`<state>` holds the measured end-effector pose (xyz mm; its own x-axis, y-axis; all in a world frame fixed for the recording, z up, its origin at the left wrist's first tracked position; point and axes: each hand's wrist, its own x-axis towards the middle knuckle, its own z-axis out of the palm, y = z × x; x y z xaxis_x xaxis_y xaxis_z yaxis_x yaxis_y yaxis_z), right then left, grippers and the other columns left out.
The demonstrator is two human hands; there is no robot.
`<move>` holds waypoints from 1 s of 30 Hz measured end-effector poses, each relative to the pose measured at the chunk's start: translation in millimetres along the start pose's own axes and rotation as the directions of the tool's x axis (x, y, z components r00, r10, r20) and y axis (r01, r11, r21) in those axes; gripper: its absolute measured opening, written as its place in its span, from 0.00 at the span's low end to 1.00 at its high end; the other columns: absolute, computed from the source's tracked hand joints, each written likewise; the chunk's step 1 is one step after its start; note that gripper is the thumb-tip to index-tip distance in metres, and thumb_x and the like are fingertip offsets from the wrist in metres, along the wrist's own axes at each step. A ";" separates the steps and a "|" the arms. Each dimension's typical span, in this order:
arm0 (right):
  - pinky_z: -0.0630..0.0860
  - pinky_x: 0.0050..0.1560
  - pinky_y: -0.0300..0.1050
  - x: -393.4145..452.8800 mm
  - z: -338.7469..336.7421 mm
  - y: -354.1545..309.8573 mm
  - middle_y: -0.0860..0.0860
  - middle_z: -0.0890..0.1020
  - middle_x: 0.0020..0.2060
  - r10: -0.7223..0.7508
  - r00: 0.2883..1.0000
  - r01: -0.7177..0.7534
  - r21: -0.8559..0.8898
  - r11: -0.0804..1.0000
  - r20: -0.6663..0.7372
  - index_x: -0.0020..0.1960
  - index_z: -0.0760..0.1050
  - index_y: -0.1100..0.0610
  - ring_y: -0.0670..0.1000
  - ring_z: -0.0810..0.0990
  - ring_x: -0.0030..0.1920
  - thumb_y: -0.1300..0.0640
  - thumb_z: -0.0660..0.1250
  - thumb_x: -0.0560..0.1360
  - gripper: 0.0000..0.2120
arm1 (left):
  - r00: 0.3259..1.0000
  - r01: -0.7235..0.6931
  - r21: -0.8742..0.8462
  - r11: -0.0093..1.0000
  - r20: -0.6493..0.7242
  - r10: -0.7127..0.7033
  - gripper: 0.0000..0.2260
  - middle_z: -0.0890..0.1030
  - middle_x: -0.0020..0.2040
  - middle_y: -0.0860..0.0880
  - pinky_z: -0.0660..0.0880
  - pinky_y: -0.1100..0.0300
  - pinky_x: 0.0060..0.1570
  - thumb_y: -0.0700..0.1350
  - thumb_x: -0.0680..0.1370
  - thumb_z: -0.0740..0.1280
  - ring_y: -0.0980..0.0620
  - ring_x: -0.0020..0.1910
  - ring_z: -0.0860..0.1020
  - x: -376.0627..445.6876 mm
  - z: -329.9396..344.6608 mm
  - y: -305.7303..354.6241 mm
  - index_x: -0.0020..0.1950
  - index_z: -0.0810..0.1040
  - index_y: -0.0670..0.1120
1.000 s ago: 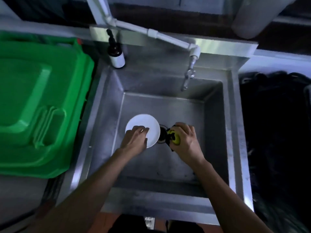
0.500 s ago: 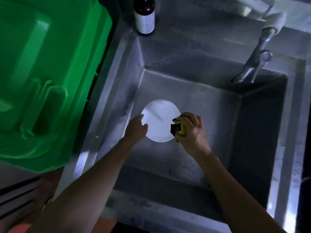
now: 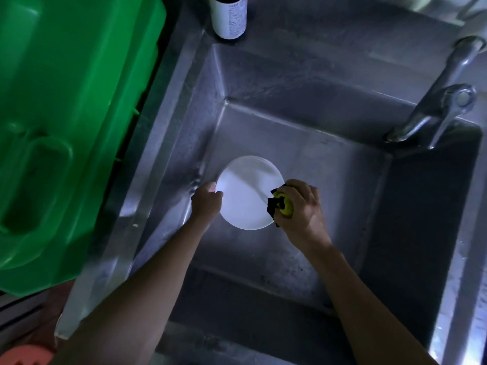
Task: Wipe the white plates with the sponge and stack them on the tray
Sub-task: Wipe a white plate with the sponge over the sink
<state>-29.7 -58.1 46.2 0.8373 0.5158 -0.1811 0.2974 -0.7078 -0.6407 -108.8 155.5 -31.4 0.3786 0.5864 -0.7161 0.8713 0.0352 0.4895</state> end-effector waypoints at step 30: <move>0.77 0.57 0.57 -58.6 -4.9 -1.9 0.53 0.79 0.59 0.026 0.999 -0.025 0.018 1.000 -0.033 0.57 0.82 0.56 0.58 0.73 0.59 0.64 0.77 0.63 0.22 | 0.957 0.243 -0.353 0.903 0.237 -0.165 0.19 0.78 0.64 0.44 0.79 0.50 0.41 0.34 0.79 0.66 0.39 0.59 0.77 -37.9 19.8 -12.4 0.69 0.75 0.46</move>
<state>-77.1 -89.4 61.7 0.8596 0.4809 -0.1729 0.2675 -0.7117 -0.6496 -127.8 116.8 -20.2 0.2922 0.3642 -0.8843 0.7691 0.4601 0.4436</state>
